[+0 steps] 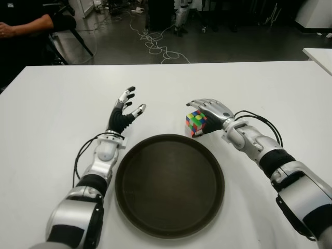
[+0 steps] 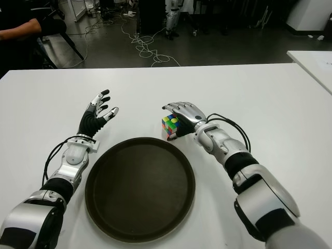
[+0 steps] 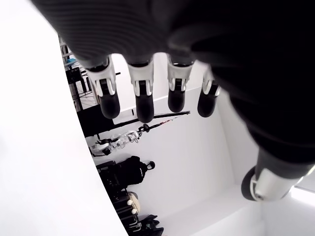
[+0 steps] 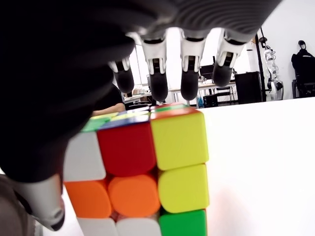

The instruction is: Pick up the Rubik's Cube and put it in the plate

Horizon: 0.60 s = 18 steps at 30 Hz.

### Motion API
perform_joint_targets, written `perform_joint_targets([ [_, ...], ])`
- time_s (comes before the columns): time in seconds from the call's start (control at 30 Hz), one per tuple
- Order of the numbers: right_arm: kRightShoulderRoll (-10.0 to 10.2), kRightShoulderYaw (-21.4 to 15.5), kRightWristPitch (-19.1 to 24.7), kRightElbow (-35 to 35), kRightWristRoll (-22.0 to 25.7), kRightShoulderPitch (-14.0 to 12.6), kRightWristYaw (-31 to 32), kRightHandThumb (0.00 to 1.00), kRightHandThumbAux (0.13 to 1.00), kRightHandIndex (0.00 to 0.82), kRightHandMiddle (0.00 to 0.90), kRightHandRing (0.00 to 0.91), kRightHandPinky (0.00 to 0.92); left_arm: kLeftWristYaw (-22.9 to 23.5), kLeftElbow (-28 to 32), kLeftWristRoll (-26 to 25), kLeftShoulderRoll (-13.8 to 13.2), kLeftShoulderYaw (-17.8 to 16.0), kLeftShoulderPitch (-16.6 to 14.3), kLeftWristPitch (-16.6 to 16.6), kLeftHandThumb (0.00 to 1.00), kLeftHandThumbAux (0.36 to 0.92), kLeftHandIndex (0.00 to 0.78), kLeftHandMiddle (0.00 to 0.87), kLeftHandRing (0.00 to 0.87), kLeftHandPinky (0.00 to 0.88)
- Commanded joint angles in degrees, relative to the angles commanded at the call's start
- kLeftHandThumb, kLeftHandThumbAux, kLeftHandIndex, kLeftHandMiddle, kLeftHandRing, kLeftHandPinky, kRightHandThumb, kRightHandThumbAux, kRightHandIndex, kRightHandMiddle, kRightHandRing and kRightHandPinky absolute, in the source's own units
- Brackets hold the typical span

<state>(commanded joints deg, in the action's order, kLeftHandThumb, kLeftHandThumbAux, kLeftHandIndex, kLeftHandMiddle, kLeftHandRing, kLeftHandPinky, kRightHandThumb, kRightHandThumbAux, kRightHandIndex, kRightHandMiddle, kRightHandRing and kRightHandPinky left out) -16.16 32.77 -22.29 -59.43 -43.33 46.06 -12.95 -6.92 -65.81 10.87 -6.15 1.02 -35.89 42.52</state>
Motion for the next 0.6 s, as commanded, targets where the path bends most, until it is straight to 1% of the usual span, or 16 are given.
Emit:
perform_joint_targets([
  [0.23,0.3,0.0,0.4,-0.5,0.1,0.0,0.2,0.0,0.694,0.121,0.105,0.115,0.112,-0.3,-0.1,0.0,0.1,0.1,0.0,0.4,0.018,0.582,0.046,0.07,0.072,0.104],
  [0.37,0.3,0.1,0.1,-0.5,0.1,0.0,0.3,0.0,0.702,0.123,0.112,0.115,0.104,-0.1,-0.1,-0.2,0.1,0.1,0.0,0.7,0.024,0.589,0.051,0.076,0.079,0.108],
  [0.6,0.0,0.4,-0.6,-0.1,-0.1,-0.1,0.7,0.0,0.729,0.129,0.121,0.117,0.105,0.8,-0.2,-0.8,0.3,-0.1,-0.1,0.1,0.026,0.584,0.039,0.063,0.063,0.083],
])
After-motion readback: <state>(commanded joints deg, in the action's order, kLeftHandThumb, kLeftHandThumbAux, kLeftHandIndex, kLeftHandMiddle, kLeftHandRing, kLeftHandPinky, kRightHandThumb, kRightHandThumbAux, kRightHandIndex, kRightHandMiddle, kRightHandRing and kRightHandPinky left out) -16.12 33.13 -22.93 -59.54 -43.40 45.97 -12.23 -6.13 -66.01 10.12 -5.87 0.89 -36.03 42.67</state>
